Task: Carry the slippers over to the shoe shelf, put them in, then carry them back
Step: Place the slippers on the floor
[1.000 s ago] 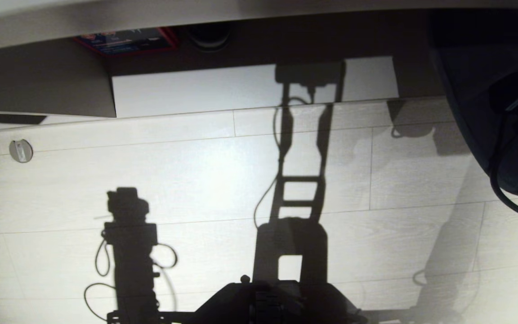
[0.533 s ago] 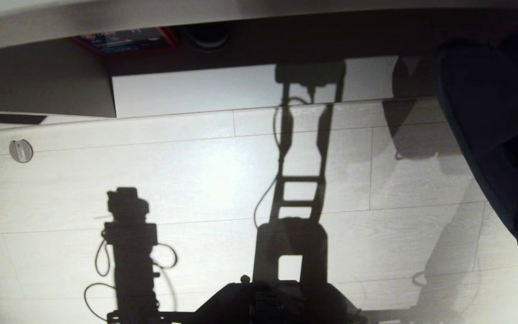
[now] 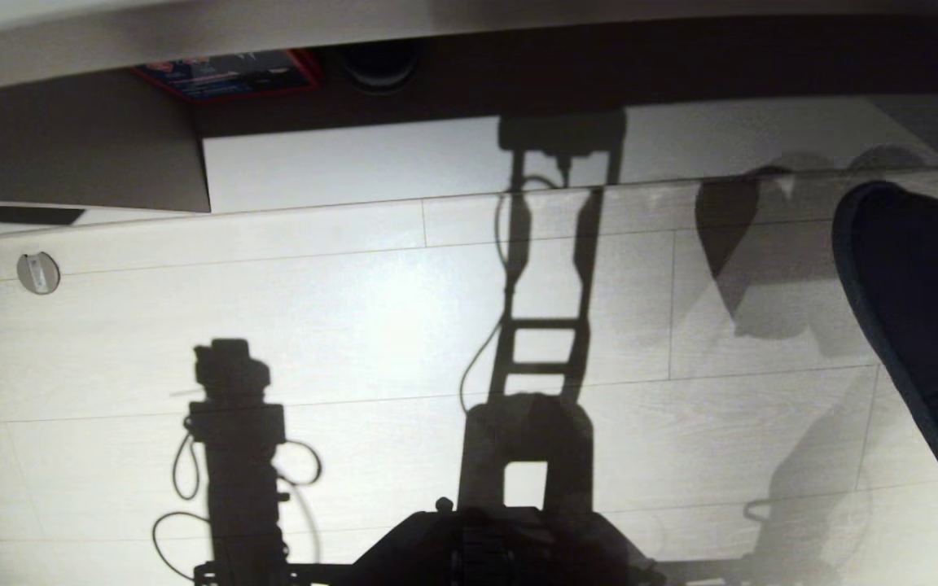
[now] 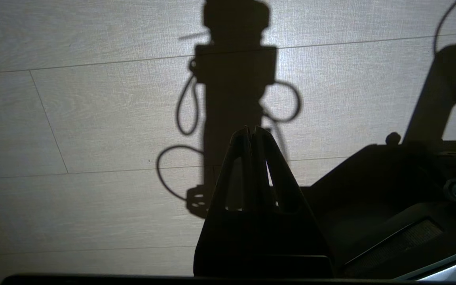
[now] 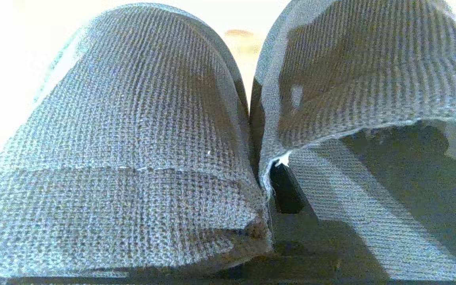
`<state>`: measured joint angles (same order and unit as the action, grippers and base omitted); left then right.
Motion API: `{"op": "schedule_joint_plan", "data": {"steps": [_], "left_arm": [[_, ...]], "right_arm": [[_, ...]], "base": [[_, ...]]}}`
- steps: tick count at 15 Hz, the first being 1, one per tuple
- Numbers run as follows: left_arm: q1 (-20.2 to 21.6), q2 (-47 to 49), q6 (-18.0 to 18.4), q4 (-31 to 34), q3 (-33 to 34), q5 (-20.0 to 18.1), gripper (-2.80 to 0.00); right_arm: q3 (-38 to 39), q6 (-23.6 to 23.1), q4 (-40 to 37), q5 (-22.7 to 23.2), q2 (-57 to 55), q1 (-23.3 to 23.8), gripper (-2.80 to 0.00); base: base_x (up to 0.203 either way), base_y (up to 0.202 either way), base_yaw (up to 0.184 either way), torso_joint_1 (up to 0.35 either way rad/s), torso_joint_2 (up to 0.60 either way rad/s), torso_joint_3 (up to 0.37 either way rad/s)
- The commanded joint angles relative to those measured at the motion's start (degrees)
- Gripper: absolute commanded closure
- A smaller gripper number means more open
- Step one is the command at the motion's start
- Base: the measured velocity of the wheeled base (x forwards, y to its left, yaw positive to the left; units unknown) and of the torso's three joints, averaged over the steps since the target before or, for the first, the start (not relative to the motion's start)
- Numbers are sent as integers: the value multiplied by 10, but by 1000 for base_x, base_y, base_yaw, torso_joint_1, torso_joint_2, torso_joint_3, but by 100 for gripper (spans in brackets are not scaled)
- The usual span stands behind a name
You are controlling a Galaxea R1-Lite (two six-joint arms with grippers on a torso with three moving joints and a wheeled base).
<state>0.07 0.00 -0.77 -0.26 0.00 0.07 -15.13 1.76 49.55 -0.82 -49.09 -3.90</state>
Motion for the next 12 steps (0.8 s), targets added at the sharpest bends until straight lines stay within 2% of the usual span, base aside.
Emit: {"op": "schedule_joint_plan", "data": {"steps": [1,8,10,12], "left_arm": [[0,0,0,0,0,0,0],[0,0,0,0,0,0,0],[0,1,0,0,0,0,0],[0,0,0,0,0,0,0]], "right_arm": [[37,-1,-54,-1,128,1,0],[135,-28,-215,-2,348,8,0],[151,-31,-248,-1,369,14,0],[151,-31,-323,5,406,22,0]], "base": [[0,0,0,0,0,0],[0,0,0,0,0,0],[0,0,0,0,0,0],[0,0,0,0,0,0]]}}
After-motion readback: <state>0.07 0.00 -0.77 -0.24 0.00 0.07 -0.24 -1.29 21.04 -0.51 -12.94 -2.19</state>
